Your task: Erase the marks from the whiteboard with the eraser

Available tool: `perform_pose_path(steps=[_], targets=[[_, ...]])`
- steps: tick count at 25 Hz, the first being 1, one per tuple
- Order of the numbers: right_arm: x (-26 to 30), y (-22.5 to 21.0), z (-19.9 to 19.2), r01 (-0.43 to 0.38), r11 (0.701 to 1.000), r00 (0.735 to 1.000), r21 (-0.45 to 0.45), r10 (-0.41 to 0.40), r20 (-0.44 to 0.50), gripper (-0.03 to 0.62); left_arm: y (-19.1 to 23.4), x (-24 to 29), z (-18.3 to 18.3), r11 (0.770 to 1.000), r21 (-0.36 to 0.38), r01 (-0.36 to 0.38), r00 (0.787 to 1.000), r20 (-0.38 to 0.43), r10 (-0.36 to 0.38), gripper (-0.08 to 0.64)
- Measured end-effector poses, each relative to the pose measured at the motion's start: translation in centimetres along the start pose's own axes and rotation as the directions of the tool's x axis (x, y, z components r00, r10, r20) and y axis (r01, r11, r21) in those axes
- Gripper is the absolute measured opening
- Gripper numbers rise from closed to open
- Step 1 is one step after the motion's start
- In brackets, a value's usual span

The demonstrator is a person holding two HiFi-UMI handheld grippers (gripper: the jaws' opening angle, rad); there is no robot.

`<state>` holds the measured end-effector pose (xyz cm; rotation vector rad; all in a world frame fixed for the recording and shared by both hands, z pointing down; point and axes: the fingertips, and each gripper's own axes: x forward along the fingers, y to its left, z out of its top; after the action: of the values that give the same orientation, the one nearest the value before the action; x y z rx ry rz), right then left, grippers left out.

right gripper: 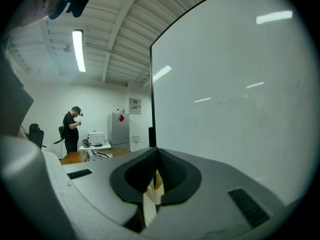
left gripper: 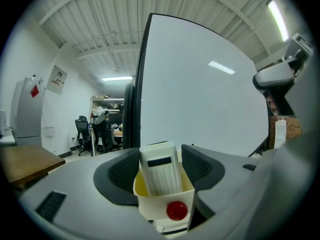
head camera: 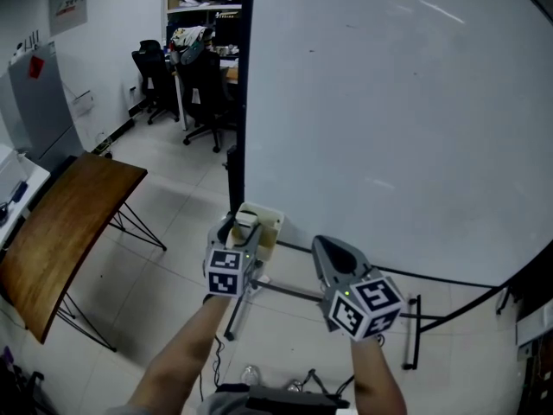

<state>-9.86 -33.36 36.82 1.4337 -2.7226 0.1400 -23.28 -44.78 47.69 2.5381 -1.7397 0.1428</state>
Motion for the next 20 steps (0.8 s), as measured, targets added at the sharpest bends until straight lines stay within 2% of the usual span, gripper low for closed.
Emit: perform_pose_path(steps=[8, 18, 20], targets=[[-0.4, 0.0, 0.0, -0.019, 1.0, 1.0, 0.016, 0.019, 0.005, -0.003, 0.9, -0.7, 0.2, 0.999, 0.017, -0.04, 0.999, -0.016, 0.041, 0.259], [-0.5, -0.2, 0.3, -0.015, 1.0, 1.0, 0.013, 0.015, 0.014, -0.003, -0.7, -1.0, 1.5, 1.0, 0.019, 0.011, 1.0, -0.009, -0.011, 0.256], [-0.6, -0.6, 0.6, -0.009, 1.0, 1.0, 0.012, 0.009, 0.019, -0.003, -1.6, -1.0, 2.5, 0.999, 0.034, 0.025, 1.0, -0.004, -0.025, 0.19]])
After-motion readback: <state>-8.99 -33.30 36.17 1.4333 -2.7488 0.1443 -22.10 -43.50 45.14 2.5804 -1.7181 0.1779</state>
